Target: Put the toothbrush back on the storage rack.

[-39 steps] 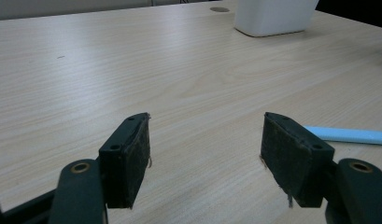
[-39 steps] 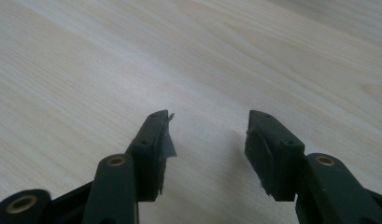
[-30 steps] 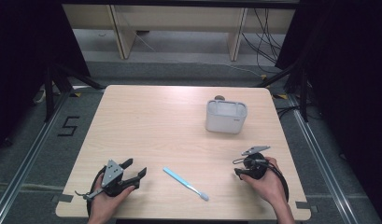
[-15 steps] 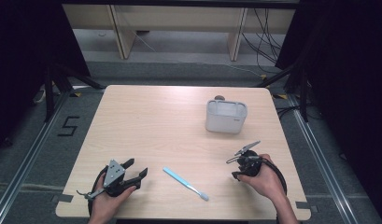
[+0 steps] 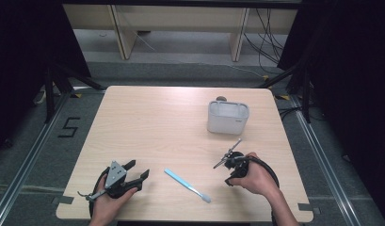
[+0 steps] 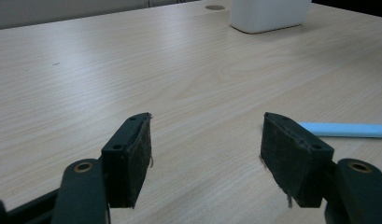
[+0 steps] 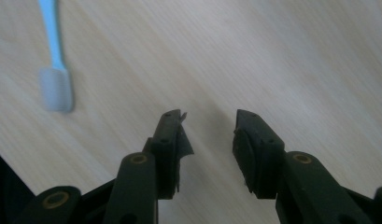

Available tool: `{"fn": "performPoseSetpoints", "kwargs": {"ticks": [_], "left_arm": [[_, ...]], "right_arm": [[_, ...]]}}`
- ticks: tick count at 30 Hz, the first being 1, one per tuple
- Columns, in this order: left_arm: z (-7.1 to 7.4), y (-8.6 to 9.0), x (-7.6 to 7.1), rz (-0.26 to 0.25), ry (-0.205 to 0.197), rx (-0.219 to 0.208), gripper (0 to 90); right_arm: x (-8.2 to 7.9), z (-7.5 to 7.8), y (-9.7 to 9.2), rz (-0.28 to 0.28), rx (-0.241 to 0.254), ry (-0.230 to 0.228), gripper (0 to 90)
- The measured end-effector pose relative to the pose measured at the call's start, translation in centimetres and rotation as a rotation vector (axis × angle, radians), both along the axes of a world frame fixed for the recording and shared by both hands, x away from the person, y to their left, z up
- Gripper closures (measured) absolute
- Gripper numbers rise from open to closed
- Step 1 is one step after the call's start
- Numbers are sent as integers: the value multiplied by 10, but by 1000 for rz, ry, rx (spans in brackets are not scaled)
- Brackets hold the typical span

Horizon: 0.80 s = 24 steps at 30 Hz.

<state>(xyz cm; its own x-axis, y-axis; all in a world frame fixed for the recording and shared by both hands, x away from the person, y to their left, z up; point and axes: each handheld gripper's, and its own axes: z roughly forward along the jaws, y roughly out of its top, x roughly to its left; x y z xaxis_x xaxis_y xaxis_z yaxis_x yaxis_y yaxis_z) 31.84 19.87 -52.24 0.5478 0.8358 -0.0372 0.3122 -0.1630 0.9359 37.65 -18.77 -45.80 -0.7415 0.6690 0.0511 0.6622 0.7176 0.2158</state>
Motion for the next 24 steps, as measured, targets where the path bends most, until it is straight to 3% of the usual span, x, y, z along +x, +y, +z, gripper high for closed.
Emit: {"fn": "performPoseSetpoints", "kwargs": {"ticks": [8,9,13,24], "left_arm": [[1,0,-1,3,2,9,331],[0,0,0,-2,-1,0,331],[0,0,0,-4,-2,0,331],[0,0,-1,-2,-5,3,331]], "right_arm": [[0,1,35,85,-5,5,655],[-2,1,45,86,-6,24,665],[0,-1,57,142,-20,12,683],[-4,-2,99,198,-54,53,715]]}}
